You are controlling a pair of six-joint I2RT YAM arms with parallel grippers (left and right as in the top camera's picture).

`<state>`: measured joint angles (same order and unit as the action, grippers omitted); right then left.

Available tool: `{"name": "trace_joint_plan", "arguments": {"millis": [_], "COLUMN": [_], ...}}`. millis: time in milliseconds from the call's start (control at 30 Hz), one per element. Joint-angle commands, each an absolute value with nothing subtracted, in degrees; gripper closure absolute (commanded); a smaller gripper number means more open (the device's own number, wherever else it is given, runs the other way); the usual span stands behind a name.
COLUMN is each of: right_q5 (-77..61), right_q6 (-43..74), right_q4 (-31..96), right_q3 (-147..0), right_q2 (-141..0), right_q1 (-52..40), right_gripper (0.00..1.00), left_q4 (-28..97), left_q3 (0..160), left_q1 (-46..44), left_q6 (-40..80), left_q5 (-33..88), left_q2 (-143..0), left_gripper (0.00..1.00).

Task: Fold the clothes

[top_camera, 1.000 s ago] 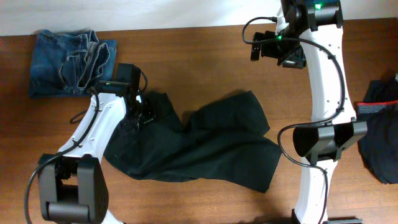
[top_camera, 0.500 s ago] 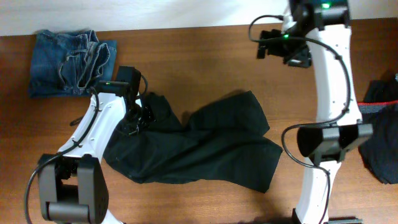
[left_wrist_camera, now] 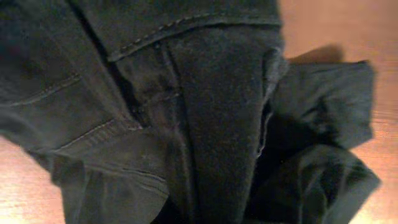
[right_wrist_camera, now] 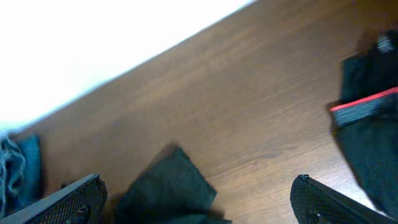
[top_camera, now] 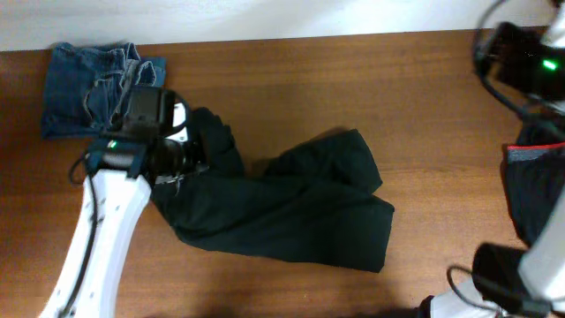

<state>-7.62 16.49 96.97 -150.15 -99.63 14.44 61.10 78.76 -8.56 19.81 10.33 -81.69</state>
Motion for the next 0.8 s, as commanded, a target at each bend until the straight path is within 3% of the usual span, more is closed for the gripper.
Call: {"name": "trace_joint_plan", "arguments": {"millis": [0,400,533,767], "right_q5": [-7.7,-7.8,-14.5,-17.6], "right_q6": [16.3,14.8,11.9,10.3], "right_q4": [97.3,97.3,97.3,97.3], "right_q3": [-149.9,-146.1,-146.1,-145.8], "right_q2": [-94.9,-88.2,-88.2,-88.2], "right_q1": [17.0,17.2,17.2,17.2], "right_gripper": [0.01,0.01,0.01,0.01], "left_q4": [59.8,57.6,54.9,39.2], "left_q3": [80.3,80.3,80.3,80.3], "left_q1": [-8.5,-10.2,-14.7,-24.2], "left_q6": [16.8,12.6,7.1,4.2], "left_q5": [11.4,11.4,14.8,14.9], "left_q2": [-76.7,-73.9,-73.9,-73.9], "left_gripper": [0.99,0.99,0.99,0.99]}}
